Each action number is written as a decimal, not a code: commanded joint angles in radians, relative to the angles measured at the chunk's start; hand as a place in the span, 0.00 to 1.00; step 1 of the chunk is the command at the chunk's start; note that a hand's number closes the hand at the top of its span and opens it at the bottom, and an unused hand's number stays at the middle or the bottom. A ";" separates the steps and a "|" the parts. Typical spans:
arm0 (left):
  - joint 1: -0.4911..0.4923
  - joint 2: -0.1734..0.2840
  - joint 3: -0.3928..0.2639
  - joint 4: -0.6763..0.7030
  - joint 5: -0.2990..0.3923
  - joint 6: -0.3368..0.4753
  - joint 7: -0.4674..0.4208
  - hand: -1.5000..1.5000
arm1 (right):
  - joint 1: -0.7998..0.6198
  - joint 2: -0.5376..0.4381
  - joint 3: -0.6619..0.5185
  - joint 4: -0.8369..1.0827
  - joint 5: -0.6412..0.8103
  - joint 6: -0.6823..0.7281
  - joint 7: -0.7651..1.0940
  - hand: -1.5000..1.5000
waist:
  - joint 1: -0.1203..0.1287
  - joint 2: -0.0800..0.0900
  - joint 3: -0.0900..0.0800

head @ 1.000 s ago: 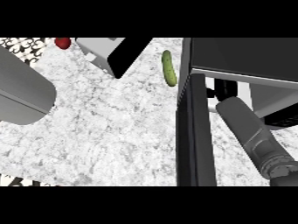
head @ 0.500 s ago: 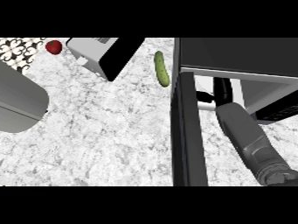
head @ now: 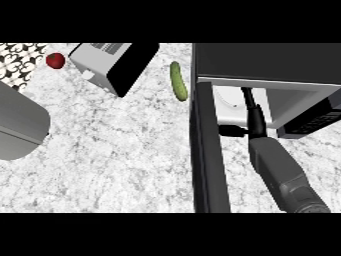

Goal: Pick up the milk, place it into the microwave and close the microwave

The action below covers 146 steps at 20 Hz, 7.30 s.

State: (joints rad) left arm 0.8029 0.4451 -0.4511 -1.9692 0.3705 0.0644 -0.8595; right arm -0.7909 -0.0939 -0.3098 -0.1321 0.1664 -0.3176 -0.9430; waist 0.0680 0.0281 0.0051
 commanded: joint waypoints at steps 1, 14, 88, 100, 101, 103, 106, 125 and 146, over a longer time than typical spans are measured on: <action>-0.019 0.038 0.068 -0.018 0.052 -0.012 0.045 0.00 | 0.032 -0.016 -0.024 -0.007 -0.025 0.071 -0.062 0.00 | -0.017 -0.005 -0.001; -0.033 -0.042 -0.093 -0.024 -0.088 0.090 0.131 0.00 | 0.258 -0.012 0.018 -0.066 -0.026 0.340 -0.207 0.00 | -0.065 -0.025 -0.004; -1.413 -0.444 -0.612 0.885 -0.017 0.400 0.675 1.00 | 0.765 -0.443 0.143 -0.884 -0.493 0.810 0.078 0.00 | -0.281 0.001 -0.009; -1.648 -0.445 -0.527 0.950 0.081 0.504 0.634 1.00 | 0.692 -0.508 0.162 -0.982 -0.557 0.815 0.186 0.00 | -0.373 0.023 -0.005; -1.660 -0.445 -0.520 0.964 0.091 0.506 0.636 1.00 | 0.689 -0.511 0.164 -0.989 -0.561 0.819 0.186 0.00 | -0.382 0.028 -0.004; -1.697 -0.445 -0.506 0.982 0.112 0.508 0.645 1.00 | 0.675 -0.508 0.177 -1.001 -0.570 0.829 0.200 0.00 | -0.392 0.036 -0.002; -1.744 -0.445 -0.492 1.006 0.134 0.515 0.638 1.00 | 0.653 -0.520 0.180 -1.014 -0.592 0.849 0.214 0.00 | -0.407 0.042 -0.001; -1.958 -0.445 -0.427 1.183 0.253 0.539 0.649 1.00 | 0.544 -0.565 0.268 -1.129 -0.703 0.980 0.365 0.00 | -0.485 0.082 0.005; -1.972 -0.443 -0.441 1.201 0.319 0.599 0.613 1.00 | 0.484 -0.614 0.421 -1.444 -0.737 1.094 0.476 1.00 | -0.542 0.074 0.009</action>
State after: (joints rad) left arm -1.1176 0.0440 -0.9051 -0.8253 0.6774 0.6734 -0.2503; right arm -0.3074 -0.7121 0.0933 -1.5461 -0.5630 0.7021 -0.4186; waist -0.4502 0.0898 0.0109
